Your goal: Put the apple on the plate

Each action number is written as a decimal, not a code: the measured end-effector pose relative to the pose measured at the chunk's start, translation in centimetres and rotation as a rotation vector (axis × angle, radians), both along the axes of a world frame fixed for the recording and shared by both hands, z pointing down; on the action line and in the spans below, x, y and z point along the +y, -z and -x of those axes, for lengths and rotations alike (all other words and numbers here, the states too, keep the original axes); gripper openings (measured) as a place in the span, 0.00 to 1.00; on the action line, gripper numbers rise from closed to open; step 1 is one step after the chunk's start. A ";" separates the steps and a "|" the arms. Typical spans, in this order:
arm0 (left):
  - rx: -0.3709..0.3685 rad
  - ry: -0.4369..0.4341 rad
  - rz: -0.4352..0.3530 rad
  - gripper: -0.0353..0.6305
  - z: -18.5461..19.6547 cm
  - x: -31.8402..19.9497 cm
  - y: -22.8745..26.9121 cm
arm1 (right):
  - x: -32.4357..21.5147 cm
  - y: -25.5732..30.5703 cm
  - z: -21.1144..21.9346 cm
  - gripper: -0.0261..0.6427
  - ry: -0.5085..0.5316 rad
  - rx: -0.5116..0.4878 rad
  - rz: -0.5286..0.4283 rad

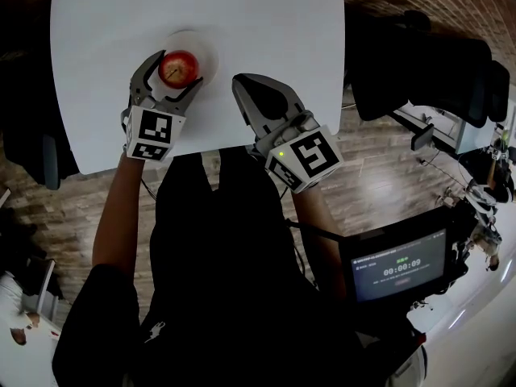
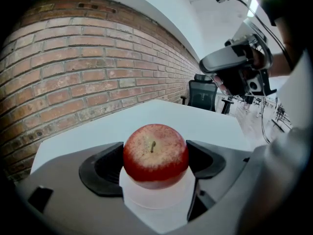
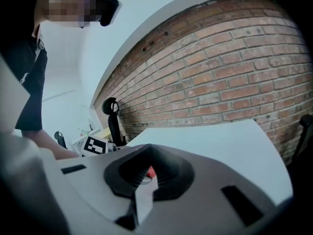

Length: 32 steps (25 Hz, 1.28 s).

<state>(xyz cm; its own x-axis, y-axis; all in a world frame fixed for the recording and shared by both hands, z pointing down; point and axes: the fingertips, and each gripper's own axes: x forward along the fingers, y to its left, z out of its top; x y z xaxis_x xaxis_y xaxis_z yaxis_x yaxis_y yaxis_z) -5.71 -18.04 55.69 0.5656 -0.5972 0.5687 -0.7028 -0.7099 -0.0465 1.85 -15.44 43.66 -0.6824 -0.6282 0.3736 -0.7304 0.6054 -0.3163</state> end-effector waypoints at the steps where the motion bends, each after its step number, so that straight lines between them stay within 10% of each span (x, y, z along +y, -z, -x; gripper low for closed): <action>1: -0.003 -0.002 -0.003 0.66 0.0 -0.2 -0.2 | 0.0 -0.2 0.0 0.04 0.001 0.005 0.005; 32: -0.122 -0.051 -0.008 0.66 0.0 -1.2 -4.3 | -0.4 -1.7 -0.2 0.04 -0.017 0.011 0.026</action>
<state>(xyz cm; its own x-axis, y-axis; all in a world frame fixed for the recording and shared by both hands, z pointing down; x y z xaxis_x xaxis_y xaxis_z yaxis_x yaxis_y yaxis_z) -5.67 -19.21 60.01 0.5223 -0.5743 0.6303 -0.6550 -0.7435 -0.1347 2.04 -15.85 45.35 -0.6674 -0.6299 0.3973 -0.7442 0.5844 -0.3235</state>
